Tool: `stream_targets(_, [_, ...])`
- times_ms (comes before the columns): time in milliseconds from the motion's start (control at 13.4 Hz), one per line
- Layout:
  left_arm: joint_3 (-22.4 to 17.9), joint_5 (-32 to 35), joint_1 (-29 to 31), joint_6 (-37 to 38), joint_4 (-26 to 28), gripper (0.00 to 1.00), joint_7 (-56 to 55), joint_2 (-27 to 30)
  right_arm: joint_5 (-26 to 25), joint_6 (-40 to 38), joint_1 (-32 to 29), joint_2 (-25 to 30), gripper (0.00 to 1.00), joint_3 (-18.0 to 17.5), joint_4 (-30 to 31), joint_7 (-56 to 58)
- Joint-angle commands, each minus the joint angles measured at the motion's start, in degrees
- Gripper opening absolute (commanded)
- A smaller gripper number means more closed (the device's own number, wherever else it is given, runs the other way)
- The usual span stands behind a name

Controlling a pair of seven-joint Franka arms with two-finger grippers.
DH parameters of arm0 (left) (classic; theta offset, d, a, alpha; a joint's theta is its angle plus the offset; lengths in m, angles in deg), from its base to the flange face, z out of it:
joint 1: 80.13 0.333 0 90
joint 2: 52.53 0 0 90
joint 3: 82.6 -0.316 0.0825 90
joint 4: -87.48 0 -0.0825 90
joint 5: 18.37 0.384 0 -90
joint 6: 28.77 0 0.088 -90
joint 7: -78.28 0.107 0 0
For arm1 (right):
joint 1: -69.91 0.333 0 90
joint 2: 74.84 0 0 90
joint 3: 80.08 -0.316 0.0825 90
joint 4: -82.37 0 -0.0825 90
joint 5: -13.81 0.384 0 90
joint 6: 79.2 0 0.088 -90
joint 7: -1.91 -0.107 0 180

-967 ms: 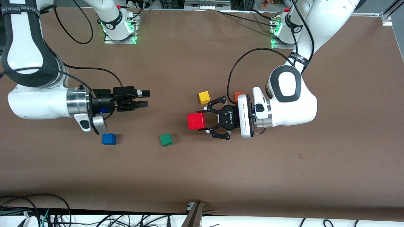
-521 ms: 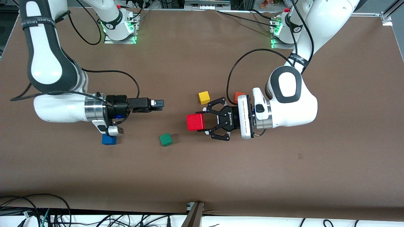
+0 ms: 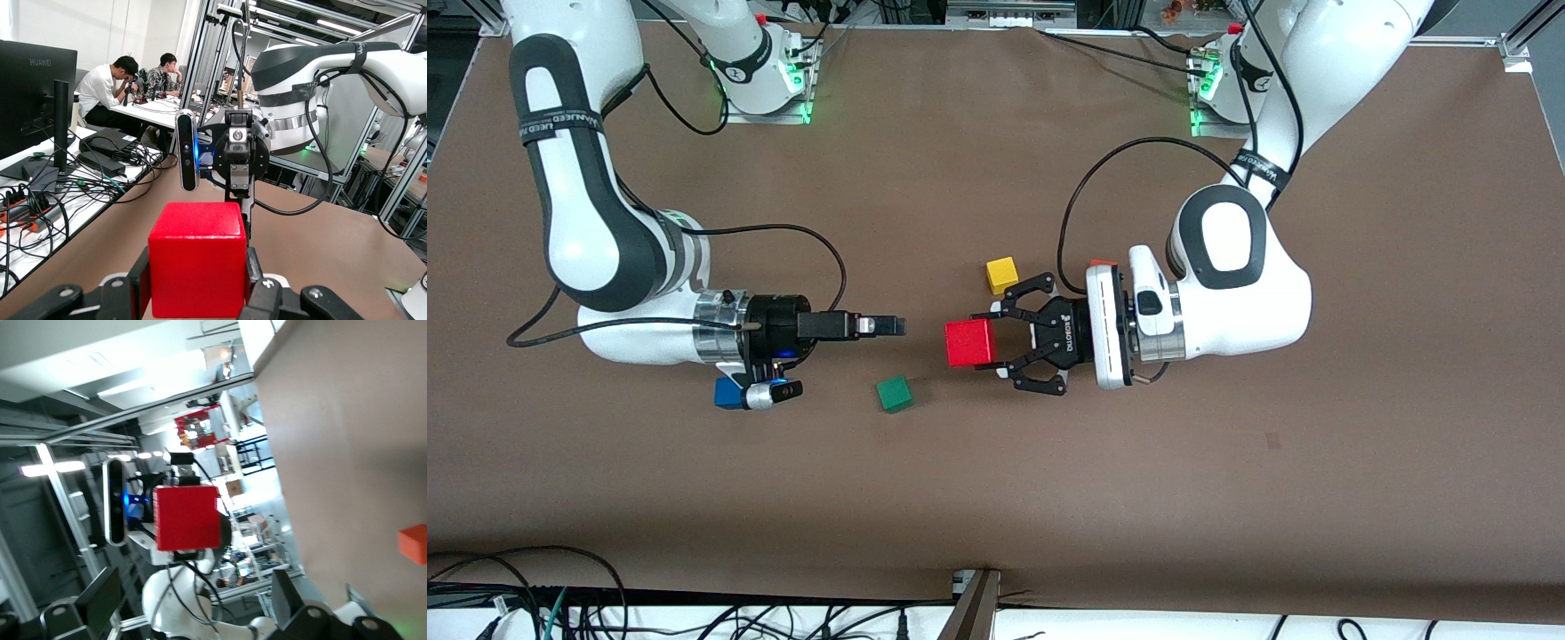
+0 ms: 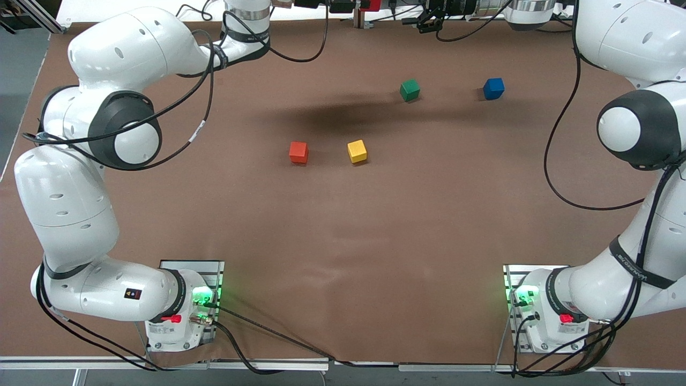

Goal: Pass red block to right arm, stack on blue
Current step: 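Hold the red cube out while the right gripper reaches toward it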

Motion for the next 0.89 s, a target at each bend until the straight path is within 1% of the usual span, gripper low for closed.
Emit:
stream_targets(0, [-0.13,-1.94,-1.52,-2.01,-1.89,0.0,1.79,-1.53,4.09,2.39,1.66,-1.17,1.0,-0.15,-1.23,0.08])
stream_targets(298, [-0.13,-1.94,-1.87,-2.27,-1.98,0.0,1.79,-1.53,4.1,6.79,4.3,-1.17,1.0,-0.15,-1.23,0.17])
stream_targets(818, [-0.13,-2.02,-2.49,-3.24,-1.98,0.0,1.7,-1.62,4.01,9.79,6.06,-1.08,1.0,-0.07,-1.32,0.78])
